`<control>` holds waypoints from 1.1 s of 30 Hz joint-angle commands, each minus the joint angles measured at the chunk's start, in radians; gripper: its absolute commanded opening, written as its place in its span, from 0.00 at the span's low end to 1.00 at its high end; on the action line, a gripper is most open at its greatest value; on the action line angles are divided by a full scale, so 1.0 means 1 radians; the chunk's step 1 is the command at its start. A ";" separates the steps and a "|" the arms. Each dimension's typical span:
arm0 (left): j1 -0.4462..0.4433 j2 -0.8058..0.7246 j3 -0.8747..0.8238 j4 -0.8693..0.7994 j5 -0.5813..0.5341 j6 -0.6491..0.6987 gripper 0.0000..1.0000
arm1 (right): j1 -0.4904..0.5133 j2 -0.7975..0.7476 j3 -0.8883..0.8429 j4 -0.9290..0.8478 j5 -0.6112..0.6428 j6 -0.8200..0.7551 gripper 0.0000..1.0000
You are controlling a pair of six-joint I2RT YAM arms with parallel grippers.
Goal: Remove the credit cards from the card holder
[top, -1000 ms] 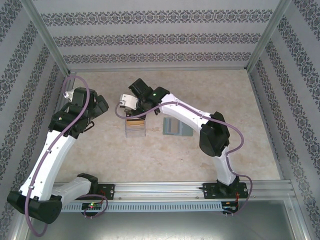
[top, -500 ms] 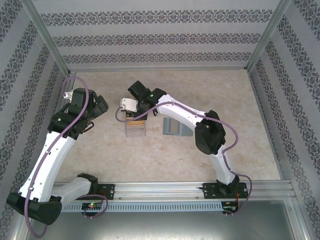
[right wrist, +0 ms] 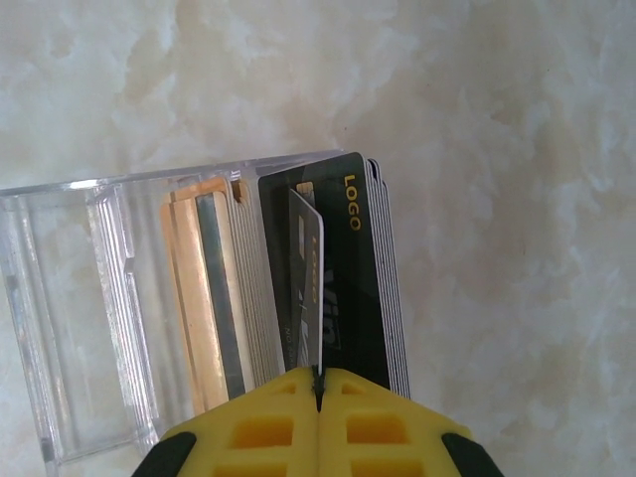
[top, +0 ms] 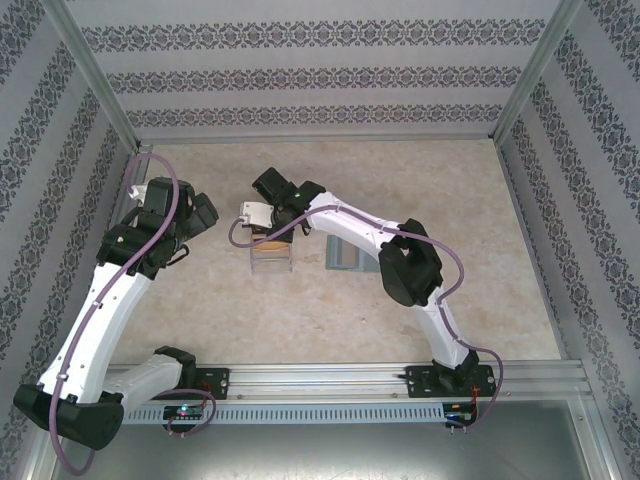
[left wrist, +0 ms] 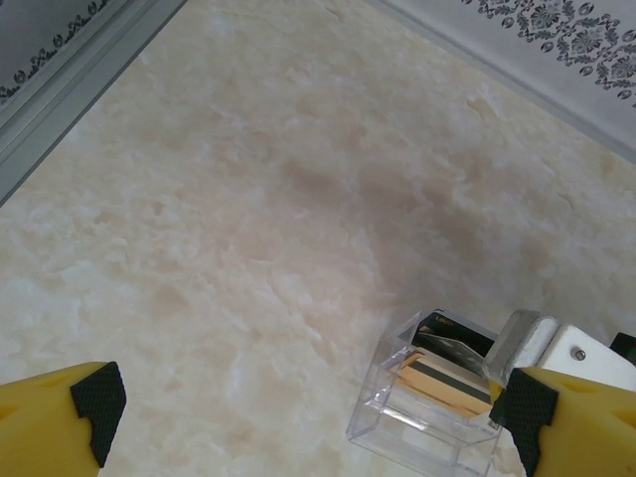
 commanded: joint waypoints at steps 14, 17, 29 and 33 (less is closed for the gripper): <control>0.012 -0.015 -0.034 -0.022 0.023 0.000 1.00 | 0.022 0.038 0.028 0.102 0.178 0.033 0.26; 0.012 -0.016 -0.041 -0.019 0.029 0.001 1.00 | 0.020 0.039 0.025 0.111 0.188 0.040 0.28; 0.012 -0.010 -0.057 0.031 0.116 0.037 1.00 | 0.004 -0.014 0.009 0.134 0.194 0.144 0.31; 0.012 0.018 -0.064 0.096 0.230 0.060 1.00 | -0.021 -0.099 -0.062 0.177 0.170 0.262 0.32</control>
